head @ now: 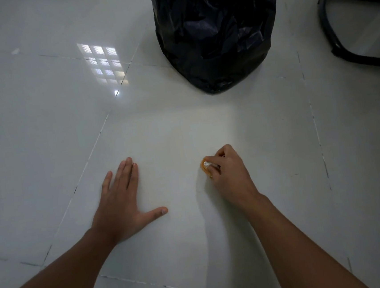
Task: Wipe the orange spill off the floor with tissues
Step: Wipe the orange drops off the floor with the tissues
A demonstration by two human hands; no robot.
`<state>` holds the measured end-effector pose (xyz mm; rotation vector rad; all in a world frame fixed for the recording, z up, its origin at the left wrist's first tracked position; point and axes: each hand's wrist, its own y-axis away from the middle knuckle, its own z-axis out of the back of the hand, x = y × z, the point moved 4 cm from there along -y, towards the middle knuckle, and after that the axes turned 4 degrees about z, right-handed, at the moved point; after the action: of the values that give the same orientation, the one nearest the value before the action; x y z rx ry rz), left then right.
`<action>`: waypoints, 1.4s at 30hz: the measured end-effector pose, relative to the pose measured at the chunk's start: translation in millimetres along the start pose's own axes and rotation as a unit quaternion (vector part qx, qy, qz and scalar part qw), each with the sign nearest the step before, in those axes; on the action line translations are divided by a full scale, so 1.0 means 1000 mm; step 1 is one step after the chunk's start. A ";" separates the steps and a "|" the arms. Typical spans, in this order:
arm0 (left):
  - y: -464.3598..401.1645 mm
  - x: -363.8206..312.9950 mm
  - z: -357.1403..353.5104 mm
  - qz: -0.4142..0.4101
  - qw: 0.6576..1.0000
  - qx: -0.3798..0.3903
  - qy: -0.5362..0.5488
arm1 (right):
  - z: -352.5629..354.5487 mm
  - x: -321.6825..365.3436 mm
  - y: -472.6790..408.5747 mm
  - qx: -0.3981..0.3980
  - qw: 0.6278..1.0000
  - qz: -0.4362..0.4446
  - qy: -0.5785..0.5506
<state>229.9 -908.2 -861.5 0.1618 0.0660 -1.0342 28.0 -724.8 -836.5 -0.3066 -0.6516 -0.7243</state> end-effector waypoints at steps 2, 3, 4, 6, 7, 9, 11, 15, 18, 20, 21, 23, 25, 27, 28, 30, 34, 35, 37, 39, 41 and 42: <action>0.000 0.000 -0.001 0.000 1.000 -0.001 0.000 | -0.001 0.003 -0.009 0.008 1.000 0.010 0.003; 0.000 0.000 -0.001 0.000 1.000 -0.001 0.001 | -0.004 0.008 -0.014 0.013 1.000 0.019 0.000; 0.000 0.000 -0.001 0.000 1.000 -0.001 0.002 | -0.007 0.014 -0.018 0.024 0.999 0.035 -0.003; 0.000 0.000 -0.001 -0.001 1.000 -0.002 0.002 | -0.017 0.029 -0.022 0.077 0.993 0.093 0.005; 0.000 0.000 -0.001 -0.001 1.000 -0.001 0.002 | -0.022 0.036 -0.019 0.110 0.986 0.128 0.013; 0.000 0.000 -0.001 -0.001 1.000 -0.003 0.001 | -0.026 0.044 -0.004 0.154 0.971 0.182 0.019; 0.000 0.000 -0.002 -0.002 1.000 -0.002 0.000 | -0.021 0.042 0.017 0.176 0.962 0.210 0.016; 0.000 0.000 -0.002 0.001 1.000 0.000 0.003 | 0.002 0.018 0.051 0.172 0.965 0.196 0.024; 0.000 0.000 -0.001 0.004 1.000 -0.001 0.002 | 0.031 -0.010 0.062 0.027 0.992 0.118 0.036; 0.000 0.001 -0.001 0.003 1.000 -0.002 0.002 | 0.053 -0.034 0.064 -0.116 0.993 0.006 0.035; 0.000 0.000 -0.002 0.002 1.000 -0.001 0.002 | 0.063 -0.047 0.064 -0.167 0.983 -0.062 0.035; 0.000 0.001 -0.002 0.002 1.000 -0.006 0.003 | 0.071 -0.062 0.063 -0.196 0.967 -0.160 0.037; 0.000 0.000 -0.002 0.001 1.000 -0.009 0.003 | 0.064 -0.056 0.060 -0.172 0.971 -0.160 0.036; -0.001 -0.001 -0.001 0.000 1.000 -0.011 0.005 | 0.045 -0.031 0.060 -0.120 0.987 -0.097 0.034; -0.001 -0.001 -0.001 0.000 1.000 -0.012 0.005 | 0.032 -0.015 0.062 -0.083 0.995 -0.056 0.027; -0.001 -0.001 -0.001 0.001 1.000 -0.012 0.006 | 0.005 0.013 0.070 0.006 1.000 0.026 0.009; 0.000 0.000 -0.003 0.000 1.000 -0.013 0.006 | 0.003 0.016 0.066 -0.003 0.998 0.058 -0.020; 0.001 0.000 -0.003 -0.001 1.000 -0.011 0.006 | 0.016 0.005 0.058 -0.071 0.997 0.024 -0.018; 0.001 0.000 -0.003 -0.001 1.000 -0.015 0.006 | 0.044 -0.023 0.041 -0.177 0.982 -0.068 -0.001; 0.000 0.000 -0.003 -0.004 1.000 -0.015 0.003 | 0.054 -0.040 0.026 -0.168 0.979 -0.112 0.013; 0.000 0.000 -0.004 -0.003 1.000 -0.015 0.002 | 0.045 -0.030 0.017 -0.088 0.995 -0.044 0.019; -0.001 0.000 -0.004 -0.003 1.000 -0.014 0.002 | 0.037 -0.019 0.018 -0.039 0.999 0.011 0.017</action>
<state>229.3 -908.0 -865.8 0.1372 0.0842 -1.0395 14.0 -684.7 -821.1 -0.3724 -0.5870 -0.7336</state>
